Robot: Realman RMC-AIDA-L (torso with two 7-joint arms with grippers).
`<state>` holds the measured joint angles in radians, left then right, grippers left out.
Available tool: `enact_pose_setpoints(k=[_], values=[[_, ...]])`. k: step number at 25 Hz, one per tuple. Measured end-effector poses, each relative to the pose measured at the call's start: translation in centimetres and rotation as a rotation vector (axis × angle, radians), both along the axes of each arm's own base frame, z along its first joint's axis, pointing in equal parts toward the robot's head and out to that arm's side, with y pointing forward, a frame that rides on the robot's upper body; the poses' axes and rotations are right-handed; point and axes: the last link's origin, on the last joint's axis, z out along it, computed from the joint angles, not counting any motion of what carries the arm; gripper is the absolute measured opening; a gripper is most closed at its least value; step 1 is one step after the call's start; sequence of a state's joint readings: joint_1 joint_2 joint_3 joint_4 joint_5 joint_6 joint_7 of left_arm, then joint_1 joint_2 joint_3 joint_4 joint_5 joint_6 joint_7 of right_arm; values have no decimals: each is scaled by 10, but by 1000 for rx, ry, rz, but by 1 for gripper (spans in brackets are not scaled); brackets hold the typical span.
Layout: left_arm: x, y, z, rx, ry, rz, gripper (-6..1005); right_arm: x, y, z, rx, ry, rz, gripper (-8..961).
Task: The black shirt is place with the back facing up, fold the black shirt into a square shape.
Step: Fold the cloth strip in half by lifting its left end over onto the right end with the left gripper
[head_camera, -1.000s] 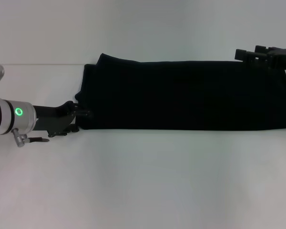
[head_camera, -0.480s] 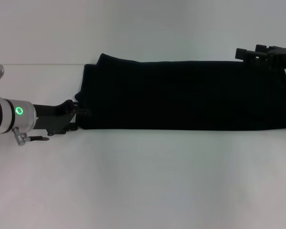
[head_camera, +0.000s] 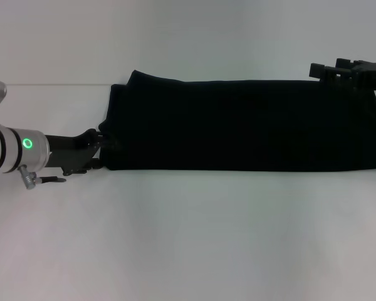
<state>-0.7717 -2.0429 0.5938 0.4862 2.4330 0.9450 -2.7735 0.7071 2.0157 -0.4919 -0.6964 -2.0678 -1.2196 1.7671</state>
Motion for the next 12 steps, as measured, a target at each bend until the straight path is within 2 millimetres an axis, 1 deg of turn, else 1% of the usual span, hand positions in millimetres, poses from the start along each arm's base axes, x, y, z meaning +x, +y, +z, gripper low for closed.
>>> enact_pose_setpoints(k=[7, 12], values=[[6, 2, -4, -16, 3, -17, 578, 0, 0, 1, 4, -3, 3, 883], [7, 3, -5, -21, 10, -22, 565, 0, 0, 1, 7, -5, 5, 883]])
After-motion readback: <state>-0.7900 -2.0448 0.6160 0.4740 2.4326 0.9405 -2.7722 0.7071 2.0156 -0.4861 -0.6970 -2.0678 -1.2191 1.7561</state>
